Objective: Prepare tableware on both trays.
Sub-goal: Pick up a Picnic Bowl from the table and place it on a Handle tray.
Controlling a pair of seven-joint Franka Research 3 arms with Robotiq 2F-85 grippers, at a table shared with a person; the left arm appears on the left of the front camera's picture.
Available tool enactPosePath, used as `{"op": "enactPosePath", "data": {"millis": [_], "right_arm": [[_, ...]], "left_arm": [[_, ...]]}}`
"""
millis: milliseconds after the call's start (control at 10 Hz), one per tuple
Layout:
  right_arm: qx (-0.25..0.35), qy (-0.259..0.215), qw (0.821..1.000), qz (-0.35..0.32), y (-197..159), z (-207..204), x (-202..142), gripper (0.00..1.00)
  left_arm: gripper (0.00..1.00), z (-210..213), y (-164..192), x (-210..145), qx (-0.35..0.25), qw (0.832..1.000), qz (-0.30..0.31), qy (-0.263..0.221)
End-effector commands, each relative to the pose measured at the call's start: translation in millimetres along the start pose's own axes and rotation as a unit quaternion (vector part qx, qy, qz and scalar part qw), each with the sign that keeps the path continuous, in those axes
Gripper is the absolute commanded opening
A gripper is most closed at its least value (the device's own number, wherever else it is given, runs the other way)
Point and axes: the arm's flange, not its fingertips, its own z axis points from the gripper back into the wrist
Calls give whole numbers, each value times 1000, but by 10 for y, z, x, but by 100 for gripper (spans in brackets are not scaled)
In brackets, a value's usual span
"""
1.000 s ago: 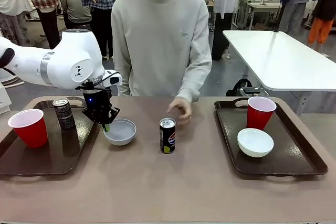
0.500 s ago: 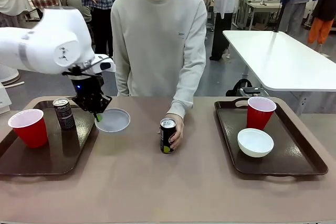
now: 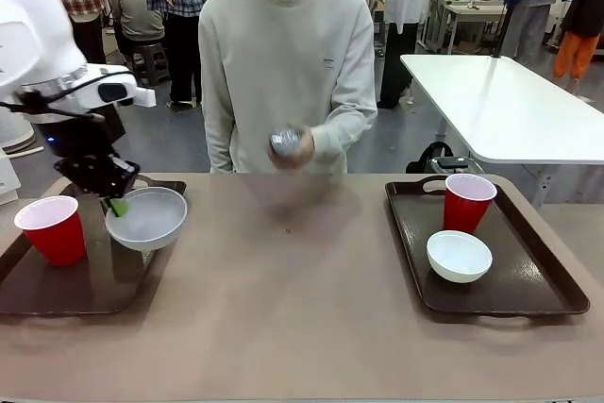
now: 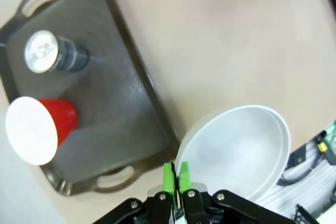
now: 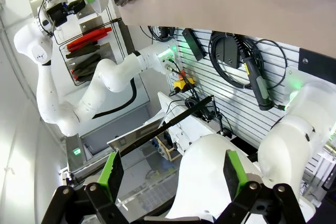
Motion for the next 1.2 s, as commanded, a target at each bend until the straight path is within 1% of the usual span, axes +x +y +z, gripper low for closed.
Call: {"op": "enactPosePath", "data": {"millis": [0,100,200,400,500,700,900,1100], "right_arm": [[6,-1,1000,9,-15,-21,-6,100],[6,-1,1000,9,-15,-21,-6,100],[6,-1,1000,9,-15,-21,-6,100],[6,-1,1000,9,-15,-21,-6,100],[6,-1,1000,9,-15,-21,-6,100],[6,-1,1000,9,-15,-21,-6,100],[6,-1,1000,9,-15,-21,-6,100],[6,-1,1000,9,-15,-21,-6,100]], "left_arm": [[0,-73,96,-103,-15,1000,8,-14],[0,0,0,0,0,1000,0,0],[4,16,57,-71,-1,1000,6,-4],[4,-5,445,-13,-7,999,30,-16],[4,-41,650,51,0,999,45,-9],[4,-169,861,112,1,998,65,6],[4,-413,959,196,27,997,67,25],[4,-600,975,189,39,996,66,44]]}}
